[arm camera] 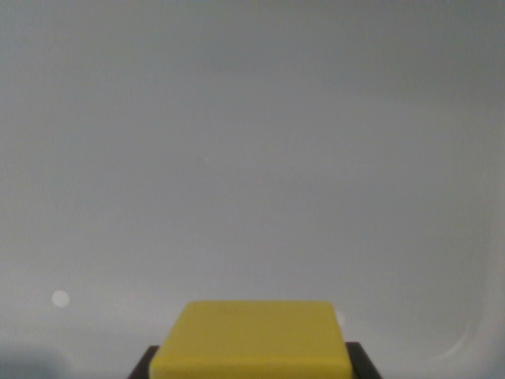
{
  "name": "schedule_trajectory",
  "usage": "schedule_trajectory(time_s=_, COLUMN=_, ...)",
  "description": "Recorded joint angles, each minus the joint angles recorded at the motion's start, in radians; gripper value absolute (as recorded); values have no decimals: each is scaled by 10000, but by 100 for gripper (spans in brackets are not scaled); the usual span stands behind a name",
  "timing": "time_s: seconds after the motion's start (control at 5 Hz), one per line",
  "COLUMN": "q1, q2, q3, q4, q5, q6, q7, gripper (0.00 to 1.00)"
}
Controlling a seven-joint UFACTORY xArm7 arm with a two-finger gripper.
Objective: Pick yellow cube
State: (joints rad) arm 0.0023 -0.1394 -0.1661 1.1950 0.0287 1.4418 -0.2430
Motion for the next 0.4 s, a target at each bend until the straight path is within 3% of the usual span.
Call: schedule_trajectory(time_s=0.4, q1=1, q2=-41, q3=-1, q4=47, q5=-12, q6=87, q7=12, gripper=100)
